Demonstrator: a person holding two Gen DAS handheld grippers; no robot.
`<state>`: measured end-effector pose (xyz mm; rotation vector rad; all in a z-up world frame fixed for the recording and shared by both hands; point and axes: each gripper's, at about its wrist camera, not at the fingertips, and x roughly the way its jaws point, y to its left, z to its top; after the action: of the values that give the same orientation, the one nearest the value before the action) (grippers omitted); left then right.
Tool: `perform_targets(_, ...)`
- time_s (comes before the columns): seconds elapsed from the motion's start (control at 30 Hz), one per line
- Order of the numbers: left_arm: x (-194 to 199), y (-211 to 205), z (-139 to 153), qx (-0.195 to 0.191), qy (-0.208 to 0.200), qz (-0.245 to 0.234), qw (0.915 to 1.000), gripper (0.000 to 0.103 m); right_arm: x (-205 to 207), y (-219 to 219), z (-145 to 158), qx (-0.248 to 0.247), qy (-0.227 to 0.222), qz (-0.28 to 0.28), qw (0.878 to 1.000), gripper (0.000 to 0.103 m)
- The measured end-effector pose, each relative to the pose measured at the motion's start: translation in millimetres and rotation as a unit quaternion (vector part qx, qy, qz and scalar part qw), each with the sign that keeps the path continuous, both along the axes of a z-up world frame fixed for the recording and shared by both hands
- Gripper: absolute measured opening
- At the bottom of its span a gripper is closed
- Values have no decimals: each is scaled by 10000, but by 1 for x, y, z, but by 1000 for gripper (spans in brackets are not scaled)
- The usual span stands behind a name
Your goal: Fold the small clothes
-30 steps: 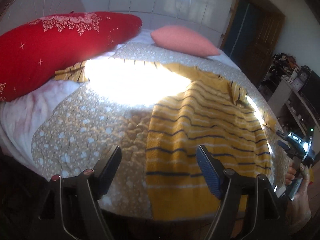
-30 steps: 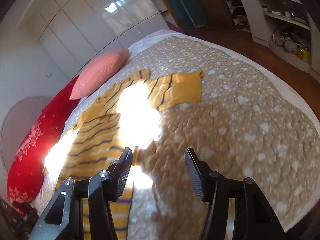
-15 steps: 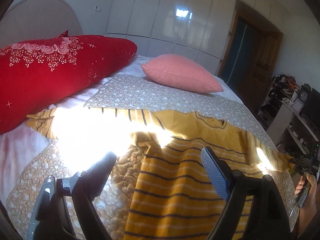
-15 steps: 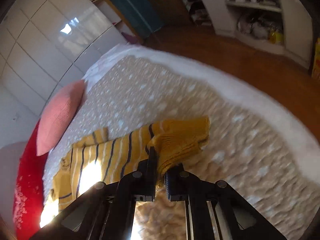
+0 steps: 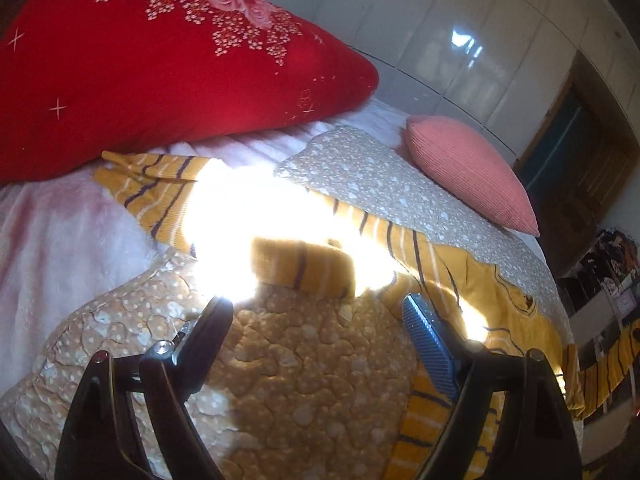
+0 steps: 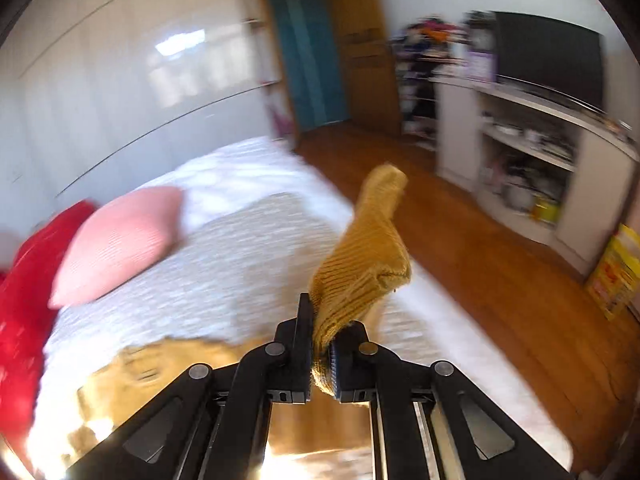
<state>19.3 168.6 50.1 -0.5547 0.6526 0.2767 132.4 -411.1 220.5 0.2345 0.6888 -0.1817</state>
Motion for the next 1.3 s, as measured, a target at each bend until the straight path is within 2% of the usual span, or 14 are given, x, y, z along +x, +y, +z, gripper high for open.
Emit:
perform_targets(0.07, -5, 11, 0, -159, -71, 81, 9998, 86, 15, 67, -11, 92, 139, 723, 9972, 7)
perform_targets(0.17, -9, 24, -1, -238, -114, 209, 9994, 86, 34, 161, -42, 187, 511, 1640, 9850, 7)
perform_targets(0.33, -9, 35, -3, -186, -74, 338, 9992, 86, 52, 272, -111, 92, 1282, 2567, 9579, 7)
perform_targets(0.4, -6, 39, -6, -214, -4, 358, 9991, 86, 57, 294, -138, 35, 1599, 2717, 9490, 9)
perform_targets(0.5, -10, 50, -6, -291, 13, 435, 9986, 86, 66, 309, -163, 7, 1821, 2786, 9430, 12)
perform_targets(0.57, -14, 59, -6, -318, -12, 568, 9979, 86, 65, 318, -167, -56, 1850, 2894, 9391, 20)
perform_targets(0.63, -18, 69, -6, -330, -2, 754, 9966, 86, 57, 334, -168, -166, 1859, 3102, 9322, 40)
perform_targets(0.77, -29, 98, -10, -459, 71, 1294, 9905, 86, 48, 357, -165, -282, 1953, 3454, 9175, 43)
perform_targets(0.87, -45, 123, -13, -535, 130, 1963, 9790, 86, 28, 378, -146, -380, 1673, 3817, 9082, 43)
perform_targets(1.0, -67, 144, -15, -386, 273, 2889, 9562, 86, -10, 429, -134, -978, 1370, 4538, 8751, 43)
perform_targets(1.07, -76, 153, -19, -403, 419, 3292, 9425, 86, -24, 458, -139, -1264, 1309, 4838, 8561, 43)
perform_targets(1.17, -94, 168, -27, -632, 520, 3766, 9227, 86, -38, 497, -151, -1624, 1237, 5130, 8337, 43)
perform_targets(1.3, -117, 190, -35, -1016, 413, 4115, 9048, 86, -47, 543, -164, -1907, 1204, 5412, 8101, 43)
